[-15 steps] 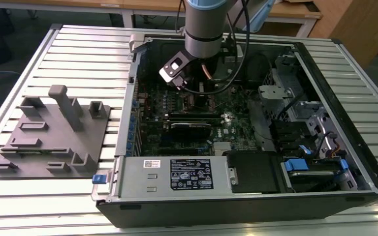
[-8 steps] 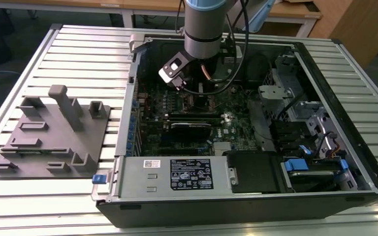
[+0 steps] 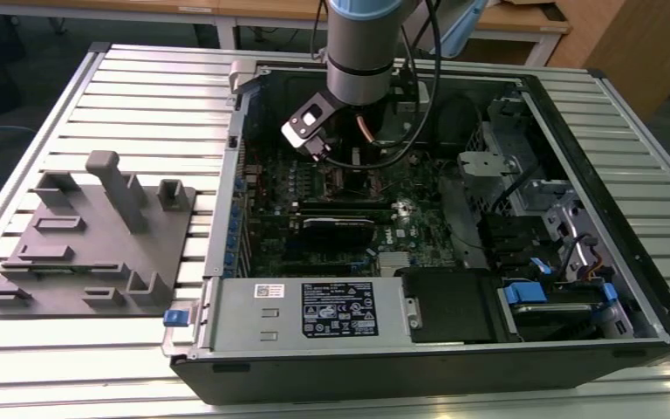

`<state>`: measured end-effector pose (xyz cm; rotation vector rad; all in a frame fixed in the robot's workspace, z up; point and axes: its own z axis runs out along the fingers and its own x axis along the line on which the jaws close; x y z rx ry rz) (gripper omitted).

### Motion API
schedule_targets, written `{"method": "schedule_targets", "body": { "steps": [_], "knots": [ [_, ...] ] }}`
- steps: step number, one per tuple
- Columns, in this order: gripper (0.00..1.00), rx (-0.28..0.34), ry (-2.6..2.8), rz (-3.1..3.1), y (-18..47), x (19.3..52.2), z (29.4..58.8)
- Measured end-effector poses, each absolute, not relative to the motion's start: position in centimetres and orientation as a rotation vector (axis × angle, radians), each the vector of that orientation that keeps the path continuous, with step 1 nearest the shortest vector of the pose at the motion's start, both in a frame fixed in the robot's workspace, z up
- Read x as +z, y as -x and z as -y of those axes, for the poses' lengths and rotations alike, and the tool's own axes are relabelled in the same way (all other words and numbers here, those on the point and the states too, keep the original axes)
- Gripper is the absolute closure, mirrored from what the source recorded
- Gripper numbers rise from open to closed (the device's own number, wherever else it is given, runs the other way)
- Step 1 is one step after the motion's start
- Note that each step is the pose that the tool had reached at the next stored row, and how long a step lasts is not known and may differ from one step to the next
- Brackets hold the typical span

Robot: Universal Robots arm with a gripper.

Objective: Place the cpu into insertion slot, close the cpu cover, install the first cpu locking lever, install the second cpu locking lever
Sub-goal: 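Place the cpu into insertion slot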

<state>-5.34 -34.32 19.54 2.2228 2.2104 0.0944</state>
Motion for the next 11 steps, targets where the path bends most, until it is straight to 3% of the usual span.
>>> {"method": "schedule_targets", "body": {
  "steps": [11],
  "knots": [
    [0.46,0.094,-2.217,-2.217,5.26,19.52,34.32]
  ]
}}
